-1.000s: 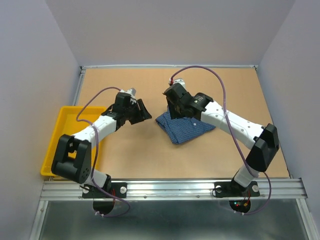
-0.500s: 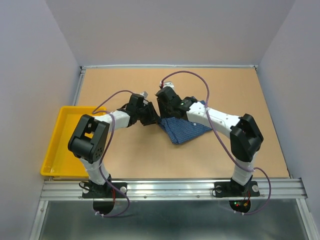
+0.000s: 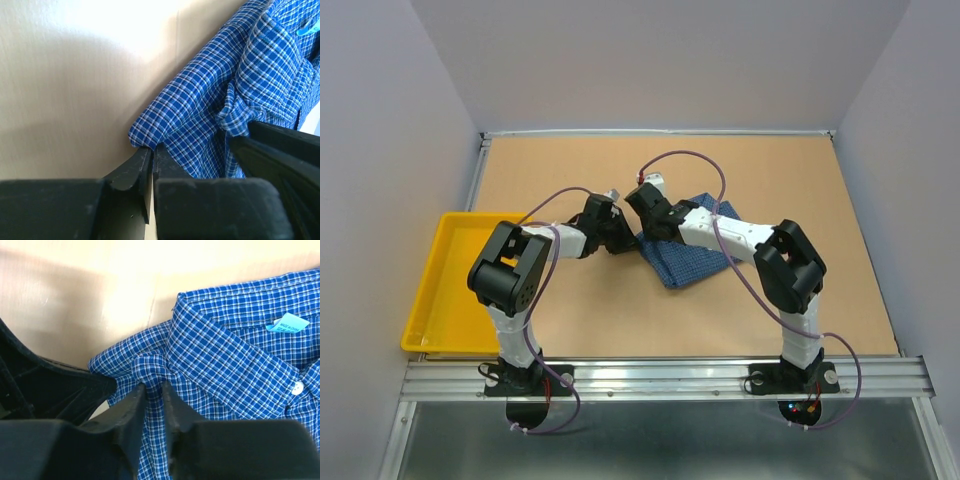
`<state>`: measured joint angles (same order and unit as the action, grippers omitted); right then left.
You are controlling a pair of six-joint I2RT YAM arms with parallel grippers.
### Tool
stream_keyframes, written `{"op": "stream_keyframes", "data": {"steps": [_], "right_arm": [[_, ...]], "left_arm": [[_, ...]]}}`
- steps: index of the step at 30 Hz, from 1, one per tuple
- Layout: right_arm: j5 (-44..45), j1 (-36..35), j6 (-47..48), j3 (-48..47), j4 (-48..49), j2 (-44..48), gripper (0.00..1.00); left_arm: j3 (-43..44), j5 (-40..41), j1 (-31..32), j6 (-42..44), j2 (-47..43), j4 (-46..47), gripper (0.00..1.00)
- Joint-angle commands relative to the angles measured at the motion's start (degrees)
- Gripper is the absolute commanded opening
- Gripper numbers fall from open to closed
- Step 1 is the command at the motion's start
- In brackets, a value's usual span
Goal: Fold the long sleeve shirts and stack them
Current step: Fold the shirt
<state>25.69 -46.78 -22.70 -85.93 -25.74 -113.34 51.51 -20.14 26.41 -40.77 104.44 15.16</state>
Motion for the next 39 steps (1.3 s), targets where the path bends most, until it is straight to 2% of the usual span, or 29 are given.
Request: {"op": "stream_keyframes", "data": {"steps": [1,3,4,5,20,39], "right_arm": [[3.49,0.29,-0.15,0.76,4.03,0.05,0.23],[3.66,0.29,0.02,0.94,4.46,-0.21,0.1],[3.31,0.29,0.28,0.94,4.55,-0.22,0.05],[2.96,0.2,0.55,1.03,4.82,-0.22,0.01],[-9.08,-0.41,7.05,7.97,13.34,9.27,0.01],[-13.04,-3.23,5.56,10.87,15.63,8.13,0.01]], "left_arm": [[-2.11,0.63,0.48,0.61,1.38,0.4,0.1],[-2.37,0.45,0.57,0.61,1.47,0.92,0.1],[-2.46,0.19,0.57,0.61,1.55,1.1,0.01],[-2.55,0.19,0.57,0.78,1.55,1.1,0.01],[-4.04,-0.69,0.66,1.05,0.06,3.83,0.0],[-5.89,-0.07,0.66,0.17,-1.43,5.94,0.0]]}}
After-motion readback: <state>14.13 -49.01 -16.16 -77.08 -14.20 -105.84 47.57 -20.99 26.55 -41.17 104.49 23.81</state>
